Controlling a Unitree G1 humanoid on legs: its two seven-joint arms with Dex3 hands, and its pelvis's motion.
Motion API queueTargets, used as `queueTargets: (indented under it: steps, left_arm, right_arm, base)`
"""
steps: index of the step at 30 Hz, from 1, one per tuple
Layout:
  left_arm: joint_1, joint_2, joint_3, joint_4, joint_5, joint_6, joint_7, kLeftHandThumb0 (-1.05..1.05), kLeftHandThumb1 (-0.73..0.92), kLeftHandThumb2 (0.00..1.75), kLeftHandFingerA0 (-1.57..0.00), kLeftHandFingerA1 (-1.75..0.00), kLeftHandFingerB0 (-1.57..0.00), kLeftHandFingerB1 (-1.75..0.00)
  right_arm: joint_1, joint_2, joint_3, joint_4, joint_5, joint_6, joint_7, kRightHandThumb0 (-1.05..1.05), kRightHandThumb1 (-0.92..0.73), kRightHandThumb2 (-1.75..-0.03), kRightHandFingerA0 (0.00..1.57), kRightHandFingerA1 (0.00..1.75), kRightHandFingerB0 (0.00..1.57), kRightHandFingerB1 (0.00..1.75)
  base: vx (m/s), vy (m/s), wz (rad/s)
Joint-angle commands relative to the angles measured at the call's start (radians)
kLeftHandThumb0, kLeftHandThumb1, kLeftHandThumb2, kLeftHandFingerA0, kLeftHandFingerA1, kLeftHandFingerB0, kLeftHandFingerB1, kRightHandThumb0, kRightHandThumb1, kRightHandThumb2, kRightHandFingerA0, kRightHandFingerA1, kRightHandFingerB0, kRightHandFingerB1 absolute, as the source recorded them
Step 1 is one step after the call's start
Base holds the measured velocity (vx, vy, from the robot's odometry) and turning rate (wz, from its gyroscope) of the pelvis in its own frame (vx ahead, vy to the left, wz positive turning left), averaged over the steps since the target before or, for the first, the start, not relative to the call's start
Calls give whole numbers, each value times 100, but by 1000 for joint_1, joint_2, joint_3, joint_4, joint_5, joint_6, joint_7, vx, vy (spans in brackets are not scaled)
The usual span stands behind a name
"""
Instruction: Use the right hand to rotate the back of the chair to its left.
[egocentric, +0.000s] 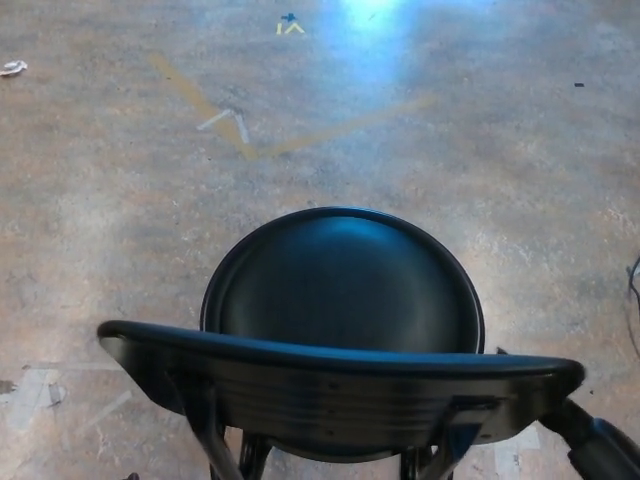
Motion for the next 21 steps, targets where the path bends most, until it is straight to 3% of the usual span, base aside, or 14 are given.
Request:
queueTargets:
  steps: [1, 2, 3, 12, 15, 21]
  left_arm:
    - [-1, 6, 0, 3, -14, -7, -4, -105, 24, 105, -61, -153, -60, -149]
    - [-1, 6, 0, 3, -14, -7, -4, -105, 24, 105, -61, -153, -60, -149]
    - [1, 6, 1, 4, -14, -7, -3, -105, 25, 105, -63, -152, -59, -148]
    - [-2, 8, -2, 4, -11, -11, -8, -105, 24, 104, -57, -153, -61, -149]
    - [-3, 10, 3, 4, -17, -7, -10, -105, 24, 103, -61, -152, -60, -148]
    - [-3, 14, 1, 5, -14, 0, -1, -105, 24, 104, -61, -151, -59, -148]
  right_arm:
    - [-4, -7, 41, -74, -48, 69, 73, -102, -47, -88, 0, 0, 0, 0]
    - [-4, -7, 41, -76, -49, 71, 74, -102, -47, -88, 0, 0, 0, 0]
    - [-30, 28, 104, -84, -102, 85, 80, -104, -66, -62, 0, 0, 0, 0]
    - [-147, 156, 334, -114, -221, 144, 121, -105, -69, -62, 0, 0, 0, 0]
    - [-207, 241, 451, -139, -269, 225, 180, -105, -65, -61, 0, 0, 0, 0]
    - [-298, 311, 560, -126, -322, 276, 201, -104, -64, -59, 0, 0, 0, 0]
  base:
    - [0, 0, 0]
    - [0, 0, 0]
    - [0, 0, 0]
    - [0, 0, 0]
    - [0, 0, 0]
    - [0, 0, 0]
